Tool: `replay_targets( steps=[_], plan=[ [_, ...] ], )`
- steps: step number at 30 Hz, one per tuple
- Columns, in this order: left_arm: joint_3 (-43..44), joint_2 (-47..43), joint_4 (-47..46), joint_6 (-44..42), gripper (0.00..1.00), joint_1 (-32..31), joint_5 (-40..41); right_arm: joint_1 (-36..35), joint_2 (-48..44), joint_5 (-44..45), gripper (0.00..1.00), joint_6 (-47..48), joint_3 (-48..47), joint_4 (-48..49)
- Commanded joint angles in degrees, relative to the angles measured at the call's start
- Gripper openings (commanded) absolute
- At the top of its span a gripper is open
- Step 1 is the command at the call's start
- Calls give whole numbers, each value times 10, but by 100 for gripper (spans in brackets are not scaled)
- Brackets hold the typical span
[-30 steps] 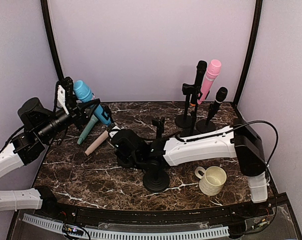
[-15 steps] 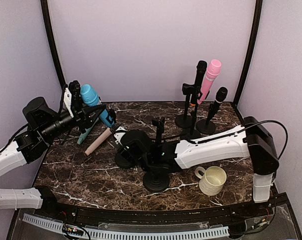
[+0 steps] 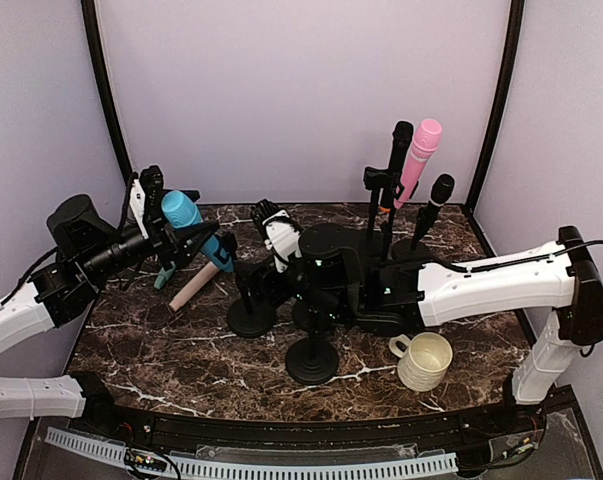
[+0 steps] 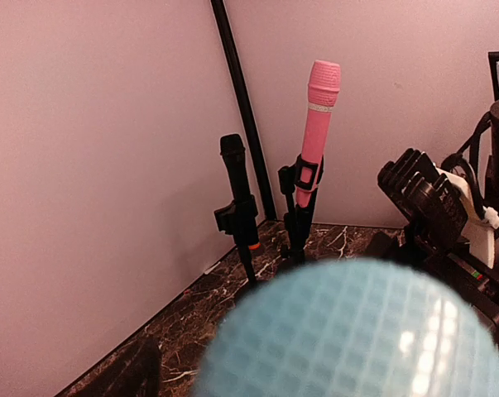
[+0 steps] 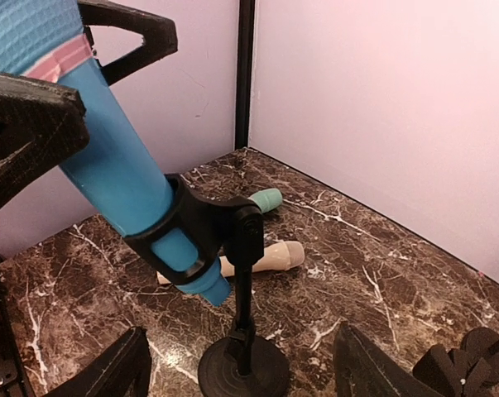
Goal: Remove the microphone from the stand
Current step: Hold the microphone on the microphone stand.
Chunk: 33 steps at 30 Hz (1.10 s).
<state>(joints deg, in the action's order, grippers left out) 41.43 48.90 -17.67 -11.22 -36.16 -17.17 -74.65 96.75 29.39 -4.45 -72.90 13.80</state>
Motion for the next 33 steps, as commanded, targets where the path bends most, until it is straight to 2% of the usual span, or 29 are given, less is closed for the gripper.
replay_targets(
  steps=[1, 8, 12, 16, 20, 24, 27, 30, 33],
  plan=[
    [-12, -27, -20, -5, 78, 3, -21, -4, -22, -34, 77, -32, 11, 38],
    [-6, -43, -23, 14, 86, 3, -34, 8, -40, -65, 81, -56, 0, 22],
    [8, -63, 11, 57, 88, 3, -4, 33, -51, -135, 84, -74, -24, -29],
    [5, -106, 83, 127, 90, 3, 31, 76, -48, -251, 86, -94, -58, -95],
    [18, -125, 195, 185, 91, 3, 56, 114, -30, -338, 87, -95, -102, -164],
    [16, -118, 255, 213, 93, 4, 44, 122, 23, -356, 83, -52, -188, -270],
    [13, -97, 266, 192, 94, 3, -1, 123, 76, -345, 77, -34, -268, -351],
    [7, -89, 265, 170, 93, 3, -10, 124, 121, -342, 74, -31, -325, -394],
    [-6, -94, 252, 157, 90, 3, 11, 125, 143, -366, 72, -7, -339, -409]
  ],
)
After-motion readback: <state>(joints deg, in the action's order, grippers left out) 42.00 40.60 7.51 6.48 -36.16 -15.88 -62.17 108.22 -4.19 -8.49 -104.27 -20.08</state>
